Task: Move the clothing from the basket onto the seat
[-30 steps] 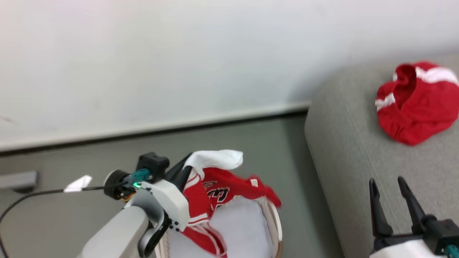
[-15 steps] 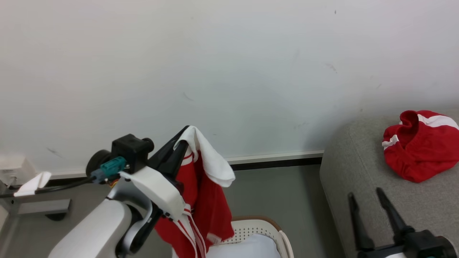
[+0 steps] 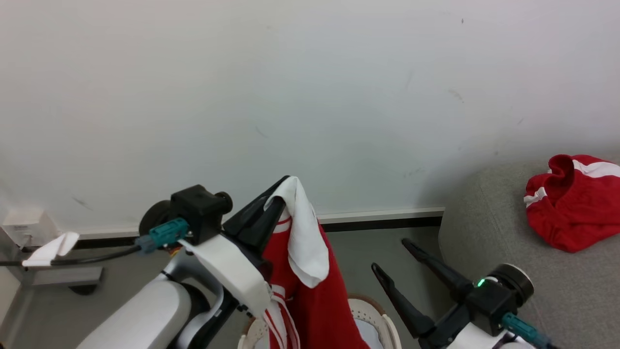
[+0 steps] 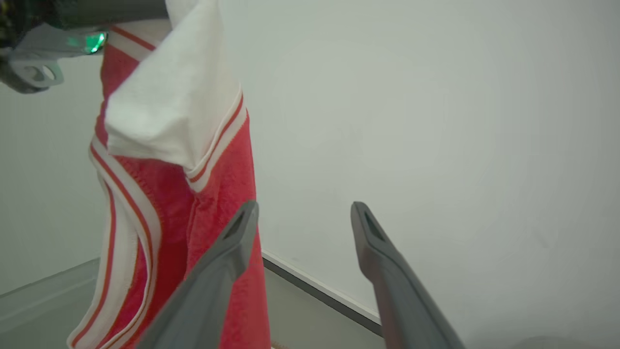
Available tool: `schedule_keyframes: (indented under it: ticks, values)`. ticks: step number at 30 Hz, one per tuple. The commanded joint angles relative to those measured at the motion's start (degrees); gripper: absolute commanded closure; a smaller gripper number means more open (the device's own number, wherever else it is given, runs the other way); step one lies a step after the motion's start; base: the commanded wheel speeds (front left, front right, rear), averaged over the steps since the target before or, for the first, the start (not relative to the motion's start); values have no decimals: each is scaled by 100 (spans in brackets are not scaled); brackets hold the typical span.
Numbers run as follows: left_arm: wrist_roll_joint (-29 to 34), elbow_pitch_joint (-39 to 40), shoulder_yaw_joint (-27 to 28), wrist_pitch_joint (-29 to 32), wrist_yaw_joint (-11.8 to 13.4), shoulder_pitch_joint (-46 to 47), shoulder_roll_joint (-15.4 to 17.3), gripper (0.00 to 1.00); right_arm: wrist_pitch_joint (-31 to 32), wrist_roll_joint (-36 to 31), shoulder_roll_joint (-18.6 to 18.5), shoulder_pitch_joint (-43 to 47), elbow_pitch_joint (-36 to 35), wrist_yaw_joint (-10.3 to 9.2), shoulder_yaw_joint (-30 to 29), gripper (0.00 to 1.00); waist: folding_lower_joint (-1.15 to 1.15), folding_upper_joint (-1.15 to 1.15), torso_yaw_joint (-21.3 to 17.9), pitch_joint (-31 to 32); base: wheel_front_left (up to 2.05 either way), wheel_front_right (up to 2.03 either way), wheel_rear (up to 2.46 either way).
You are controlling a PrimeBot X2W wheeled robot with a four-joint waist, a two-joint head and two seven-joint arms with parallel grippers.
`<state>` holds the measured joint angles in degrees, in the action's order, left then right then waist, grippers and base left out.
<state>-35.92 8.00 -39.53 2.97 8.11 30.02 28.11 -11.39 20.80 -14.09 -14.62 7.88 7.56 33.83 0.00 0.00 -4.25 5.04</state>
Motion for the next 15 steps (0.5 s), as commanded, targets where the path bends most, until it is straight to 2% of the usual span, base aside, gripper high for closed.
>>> schedule_keyframes:
  ticks: [1, 8, 15]
  values:
    - [-17, 59, -48, 27, -36, -62, -39, 100, 75, 198, -207, -277, -90, -15, 282, 0, 0, 0, 21, -8, 0, 0, 0]
    - [-47, 93, -401, 91, -257, 44, -320, 100, 336, 1090, -878, -1348, -279, -15, 1577, 0, 0, 0, 113, -20, 0, 0, 0]
    - [-68, -14, -840, 208, -610, 154, -583, 100, 505, 1802, -1277, -2348, -116, -15, 2792, 0, 0, 0, 199, -1, 0, 0, 0]
